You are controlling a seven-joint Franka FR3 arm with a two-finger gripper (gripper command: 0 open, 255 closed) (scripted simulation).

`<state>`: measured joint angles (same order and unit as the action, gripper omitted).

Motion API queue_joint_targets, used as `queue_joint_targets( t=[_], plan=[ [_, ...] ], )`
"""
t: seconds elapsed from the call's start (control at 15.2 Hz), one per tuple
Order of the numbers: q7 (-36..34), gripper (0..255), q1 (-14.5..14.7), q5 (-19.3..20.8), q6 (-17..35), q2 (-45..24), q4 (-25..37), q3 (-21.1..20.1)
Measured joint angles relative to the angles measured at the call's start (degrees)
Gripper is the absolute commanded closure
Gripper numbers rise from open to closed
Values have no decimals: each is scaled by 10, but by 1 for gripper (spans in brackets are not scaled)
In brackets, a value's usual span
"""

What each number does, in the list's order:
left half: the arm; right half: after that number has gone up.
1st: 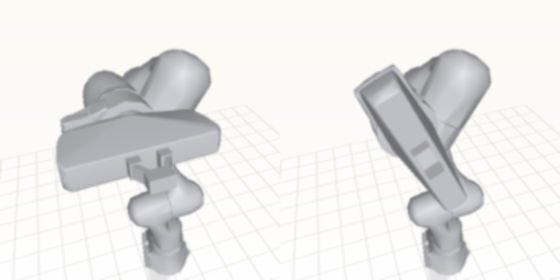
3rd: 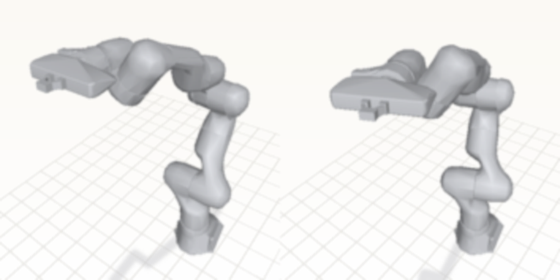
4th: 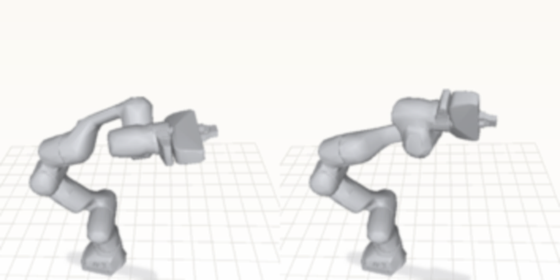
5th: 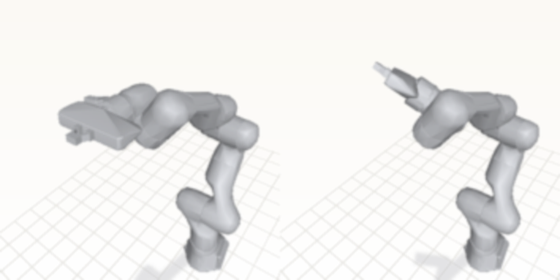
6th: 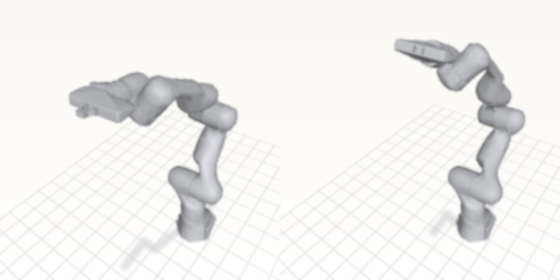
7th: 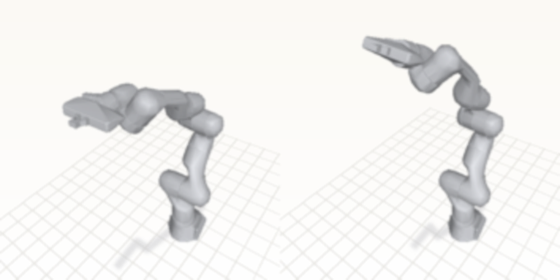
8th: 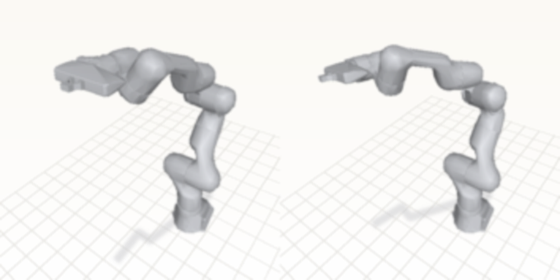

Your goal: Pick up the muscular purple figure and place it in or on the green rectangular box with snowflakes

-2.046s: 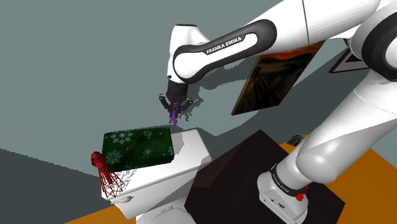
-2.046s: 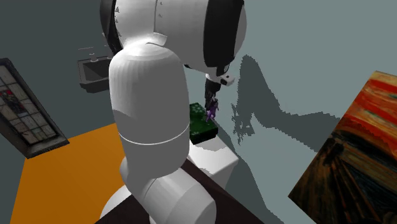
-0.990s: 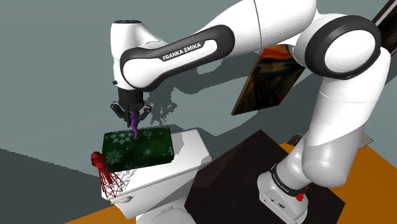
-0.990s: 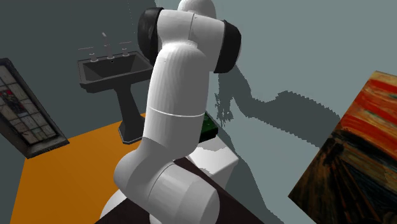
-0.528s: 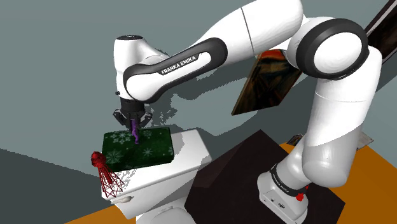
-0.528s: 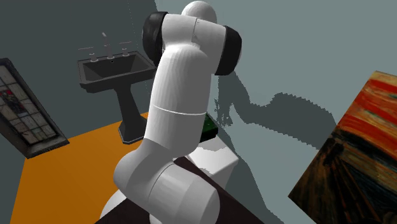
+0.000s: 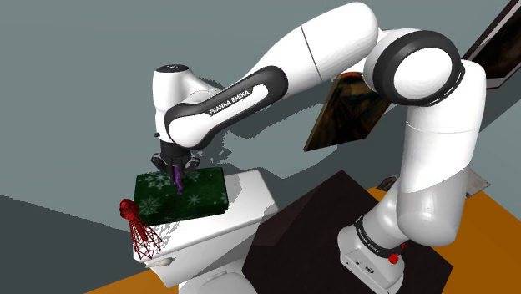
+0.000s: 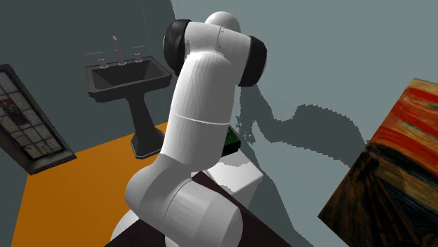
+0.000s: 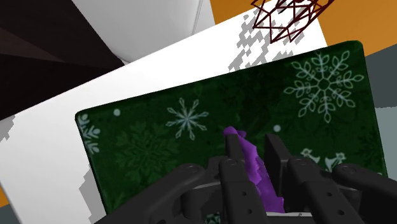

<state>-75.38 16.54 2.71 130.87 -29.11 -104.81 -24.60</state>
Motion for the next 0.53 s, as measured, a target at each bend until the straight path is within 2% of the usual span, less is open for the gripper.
queue_joint_targets(
  t=[0.4, 0.46, 0.53],
  plan=[
    [-1, 255, 2, 2, 6, -5, -1, 1],
    [-1, 0, 2, 2, 6, -5, -1, 1],
    [-1, 0, 2, 2, 6, -5, -1, 1]
  ],
)
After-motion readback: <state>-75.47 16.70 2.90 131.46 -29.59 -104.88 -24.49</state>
